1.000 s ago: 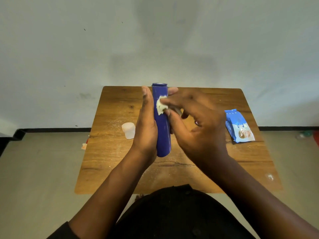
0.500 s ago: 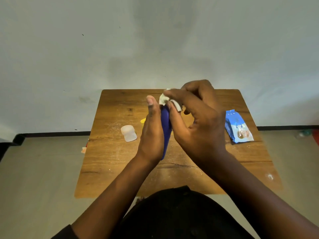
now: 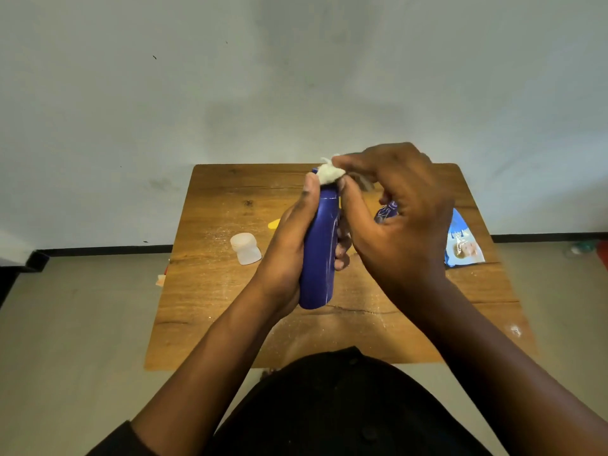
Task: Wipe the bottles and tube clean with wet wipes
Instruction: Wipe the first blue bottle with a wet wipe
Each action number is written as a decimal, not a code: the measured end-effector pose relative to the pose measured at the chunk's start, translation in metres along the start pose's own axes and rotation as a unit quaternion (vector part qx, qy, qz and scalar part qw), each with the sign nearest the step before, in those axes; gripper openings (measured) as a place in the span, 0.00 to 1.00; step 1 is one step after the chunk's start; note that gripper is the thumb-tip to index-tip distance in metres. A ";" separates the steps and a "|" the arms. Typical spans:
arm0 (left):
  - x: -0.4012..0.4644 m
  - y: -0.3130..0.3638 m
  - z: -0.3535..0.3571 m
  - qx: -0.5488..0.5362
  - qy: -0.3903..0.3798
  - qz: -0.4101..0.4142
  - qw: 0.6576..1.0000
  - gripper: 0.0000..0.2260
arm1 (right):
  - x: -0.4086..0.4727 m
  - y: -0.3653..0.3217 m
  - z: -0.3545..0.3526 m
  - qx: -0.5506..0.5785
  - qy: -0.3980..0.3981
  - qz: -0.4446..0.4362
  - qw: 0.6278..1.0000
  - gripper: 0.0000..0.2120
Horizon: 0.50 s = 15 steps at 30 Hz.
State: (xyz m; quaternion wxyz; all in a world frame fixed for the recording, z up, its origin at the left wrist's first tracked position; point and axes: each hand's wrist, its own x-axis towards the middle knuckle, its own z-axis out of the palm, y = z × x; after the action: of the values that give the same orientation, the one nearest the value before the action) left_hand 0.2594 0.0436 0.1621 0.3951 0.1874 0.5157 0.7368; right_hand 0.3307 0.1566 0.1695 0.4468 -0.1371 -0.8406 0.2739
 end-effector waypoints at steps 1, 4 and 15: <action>0.000 0.000 -0.001 -0.021 -0.003 -0.008 1.000 0.22 | 0.000 0.002 0.000 -0.011 -0.011 -0.001 1.000 0.09; 0.003 -0.001 -0.010 -0.085 0.006 -0.031 0.996 0.25 | -0.020 0.000 0.006 -0.032 -0.069 -0.015 0.997 0.09; 0.007 0.010 -0.019 -0.105 0.053 -0.059 0.991 0.31 | -0.041 0.004 0.006 -0.069 -0.105 -0.075 0.989 0.09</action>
State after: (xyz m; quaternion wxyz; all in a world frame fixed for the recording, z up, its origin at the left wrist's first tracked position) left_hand 0.2384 0.0354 0.1623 0.4271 0.0747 0.4664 0.7710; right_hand 0.3486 0.1380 0.1368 0.3651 -0.0746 -0.9076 0.1933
